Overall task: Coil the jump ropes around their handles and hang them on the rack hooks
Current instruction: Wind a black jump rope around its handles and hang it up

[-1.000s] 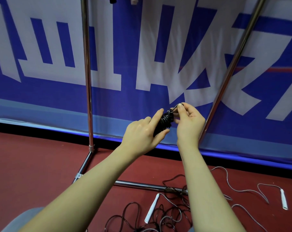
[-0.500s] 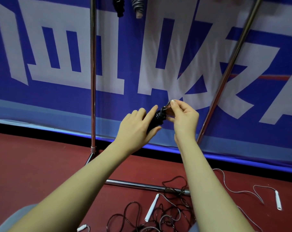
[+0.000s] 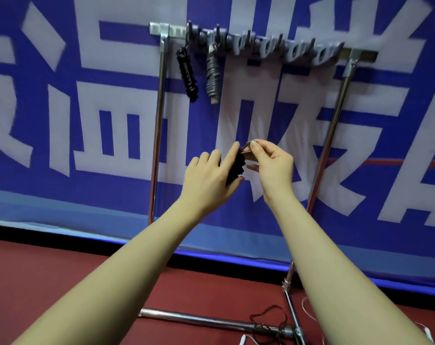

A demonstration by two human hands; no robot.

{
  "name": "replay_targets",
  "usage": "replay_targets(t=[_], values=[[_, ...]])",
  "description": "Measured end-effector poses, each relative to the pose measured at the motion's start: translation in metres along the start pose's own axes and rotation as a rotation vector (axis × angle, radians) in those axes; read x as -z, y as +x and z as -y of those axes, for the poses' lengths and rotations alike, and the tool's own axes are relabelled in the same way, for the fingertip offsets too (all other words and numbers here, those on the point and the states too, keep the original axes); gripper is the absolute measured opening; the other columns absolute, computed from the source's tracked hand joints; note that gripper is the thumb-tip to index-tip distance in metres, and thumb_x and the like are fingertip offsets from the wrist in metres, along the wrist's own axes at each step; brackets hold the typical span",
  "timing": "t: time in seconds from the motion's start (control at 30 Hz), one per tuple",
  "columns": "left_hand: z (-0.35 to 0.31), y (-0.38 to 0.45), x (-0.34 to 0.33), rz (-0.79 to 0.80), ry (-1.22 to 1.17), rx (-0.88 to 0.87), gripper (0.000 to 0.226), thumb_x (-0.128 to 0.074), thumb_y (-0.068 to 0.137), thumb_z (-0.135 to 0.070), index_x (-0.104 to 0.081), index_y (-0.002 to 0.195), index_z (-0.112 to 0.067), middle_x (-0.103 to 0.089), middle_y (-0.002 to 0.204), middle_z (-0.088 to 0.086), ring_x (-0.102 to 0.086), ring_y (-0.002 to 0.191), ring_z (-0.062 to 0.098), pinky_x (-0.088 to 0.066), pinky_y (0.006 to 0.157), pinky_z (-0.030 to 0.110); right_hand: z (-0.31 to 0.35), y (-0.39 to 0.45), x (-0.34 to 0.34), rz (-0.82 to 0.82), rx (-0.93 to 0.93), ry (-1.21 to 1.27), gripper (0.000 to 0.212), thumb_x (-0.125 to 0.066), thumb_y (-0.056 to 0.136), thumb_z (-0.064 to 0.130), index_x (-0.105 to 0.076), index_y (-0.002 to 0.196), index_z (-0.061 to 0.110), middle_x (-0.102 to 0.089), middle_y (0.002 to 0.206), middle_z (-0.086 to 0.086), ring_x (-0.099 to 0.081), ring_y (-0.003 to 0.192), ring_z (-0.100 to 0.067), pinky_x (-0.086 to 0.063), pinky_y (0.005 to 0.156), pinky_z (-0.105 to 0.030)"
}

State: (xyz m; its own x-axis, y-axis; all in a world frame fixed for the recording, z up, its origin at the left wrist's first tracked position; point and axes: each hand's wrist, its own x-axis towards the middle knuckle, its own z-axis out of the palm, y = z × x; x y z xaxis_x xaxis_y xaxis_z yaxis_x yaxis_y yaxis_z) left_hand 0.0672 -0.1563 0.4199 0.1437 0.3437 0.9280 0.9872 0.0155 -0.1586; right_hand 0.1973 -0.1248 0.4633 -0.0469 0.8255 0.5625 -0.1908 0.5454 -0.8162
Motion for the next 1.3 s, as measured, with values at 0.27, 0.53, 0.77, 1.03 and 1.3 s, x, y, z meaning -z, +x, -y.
replay_targets(t=[0.27, 0.53, 0.77, 1.03, 1.3], values=[[0.026, 0.104, -0.003, -0.092, -0.022, 0.080, 0.062, -0.044, 0.087, -0.048, -0.055, 0.134, -0.008, -0.057, 0.079, 0.010, -0.054, 0.059, 0.027, -0.037, 0.052, 0.030, 0.058, 0.084, -0.035, -0.023, 0.108, 0.054, 0.012, -0.059, 0.094, 0.011, -0.070, 0.099, 0.011, -0.071, 0.085, -0.002, -0.069, 0.078, -0.011, -0.051, 0.055, -0.019], [0.070, 0.194, -0.039, -0.102, -0.091, 0.192, 0.062, -0.065, 0.090, -0.035, -0.044, 0.143, -0.010, -0.059, 0.101, 0.019, -0.059, 0.080, 0.038, -0.032, 0.058, 0.034, 0.079, 0.195, -0.080, -0.044, 0.251, -0.023, 0.014, -0.061, 0.093, 0.011, -0.071, 0.102, 0.008, -0.072, 0.086, -0.002, -0.068, 0.076, -0.010, -0.053, 0.059, -0.020], [0.093, 0.249, -0.080, -0.246, -0.080, 0.145, 0.046, -0.077, 0.074, -0.026, -0.068, 0.115, -0.007, -0.061, 0.072, 0.015, -0.061, 0.060, 0.033, -0.030, 0.052, 0.027, 0.081, 0.268, -0.099, -0.138, 0.395, -0.106, 0.016, -0.063, 0.090, 0.009, -0.068, 0.105, 0.005, -0.067, 0.082, -0.001, -0.064, 0.072, -0.011, -0.056, 0.074, -0.024], [0.100, 0.269, -0.102, -0.239, -0.016, 0.143, 0.049, -0.051, 0.097, -0.037, -0.045, 0.143, -0.020, -0.059, 0.116, 0.013, -0.055, 0.104, 0.034, -0.026, 0.070, 0.032, 0.064, 0.302, -0.097, -0.195, 0.524, -0.248, 0.011, -0.066, 0.088, 0.011, -0.067, 0.098, 0.005, -0.064, 0.085, -0.001, -0.057, 0.074, -0.007, -0.042, 0.062, -0.003], [0.107, 0.276, -0.109, -0.149, 0.053, 0.134, 0.049, -0.054, 0.095, -0.039, -0.050, 0.139, -0.017, -0.064, 0.111, 0.014, -0.058, 0.101, 0.035, -0.033, 0.071, 0.035, 0.053, 0.315, -0.098, -0.196, 0.571, -0.344, 0.018, -0.068, 0.088, 0.024, -0.071, 0.094, 0.007, -0.068, 0.095, -0.008, -0.058, 0.082, -0.013, -0.042, 0.066, -0.009]])
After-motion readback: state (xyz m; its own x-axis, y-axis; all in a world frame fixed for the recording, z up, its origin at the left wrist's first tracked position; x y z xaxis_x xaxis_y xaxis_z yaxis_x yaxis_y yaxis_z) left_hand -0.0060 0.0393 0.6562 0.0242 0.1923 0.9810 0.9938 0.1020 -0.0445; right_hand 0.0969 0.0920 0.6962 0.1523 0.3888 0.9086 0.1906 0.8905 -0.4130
